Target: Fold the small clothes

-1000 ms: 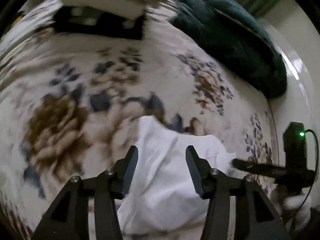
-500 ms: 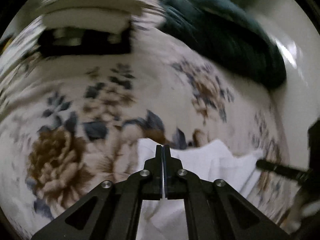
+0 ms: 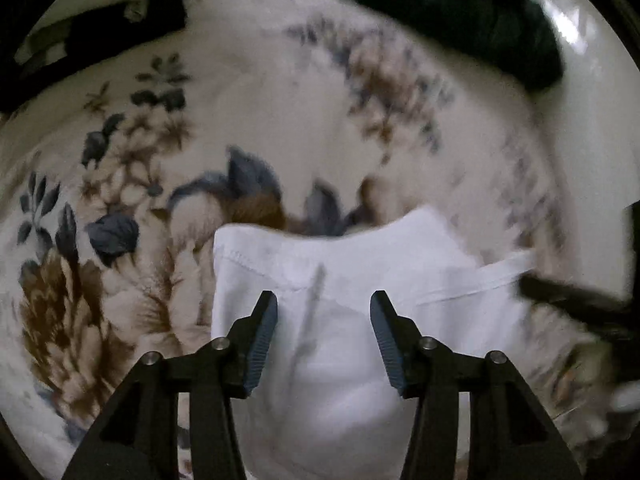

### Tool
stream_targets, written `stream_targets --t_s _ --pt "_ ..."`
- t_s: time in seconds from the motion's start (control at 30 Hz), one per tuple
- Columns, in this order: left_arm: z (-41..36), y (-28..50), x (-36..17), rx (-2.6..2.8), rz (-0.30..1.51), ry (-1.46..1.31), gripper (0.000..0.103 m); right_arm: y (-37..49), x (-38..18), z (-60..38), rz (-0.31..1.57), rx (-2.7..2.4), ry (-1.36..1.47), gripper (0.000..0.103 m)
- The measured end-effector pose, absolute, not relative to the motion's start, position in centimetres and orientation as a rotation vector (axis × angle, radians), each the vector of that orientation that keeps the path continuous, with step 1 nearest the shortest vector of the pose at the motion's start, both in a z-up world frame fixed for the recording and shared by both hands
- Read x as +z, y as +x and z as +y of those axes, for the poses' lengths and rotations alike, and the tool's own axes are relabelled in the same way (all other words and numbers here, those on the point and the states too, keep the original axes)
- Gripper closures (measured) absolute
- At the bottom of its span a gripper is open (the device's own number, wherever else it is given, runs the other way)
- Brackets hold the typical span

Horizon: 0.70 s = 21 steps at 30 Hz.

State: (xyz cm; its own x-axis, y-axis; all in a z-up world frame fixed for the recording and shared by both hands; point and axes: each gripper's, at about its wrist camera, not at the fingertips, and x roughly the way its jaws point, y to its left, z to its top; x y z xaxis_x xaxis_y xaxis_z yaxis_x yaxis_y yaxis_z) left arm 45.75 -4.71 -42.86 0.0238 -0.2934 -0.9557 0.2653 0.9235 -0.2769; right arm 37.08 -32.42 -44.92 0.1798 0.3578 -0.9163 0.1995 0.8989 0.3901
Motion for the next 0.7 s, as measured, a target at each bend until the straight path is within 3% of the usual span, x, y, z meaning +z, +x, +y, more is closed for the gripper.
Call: stream_targets --t_s 0.07,0.1,0.43,0.7 --pt "-5.1 45.5 -43.0 -0.44 1.446 0.008 0.081 36.9 -44.7 -32.3 1.394 0.117 0.476 0.101" --pt "-5.1 45.4 -43.0 -0.453 1.431 0.007 0.102 36.9 -44.7 -32.3 1.392 0.118 0.477 0.101" --pt "0.6 43.4 -35.8 -0.334 1.153 -0.18 0.102 36.6 -43.0 -32.2 1.333 0.129 0.5 0.101" --pt "4.6 45.9 -39.7 -0.217 1.195 -0.317 0.102 38.7 -43.9 -31.7 1.307 0.11 0.505 0.101"
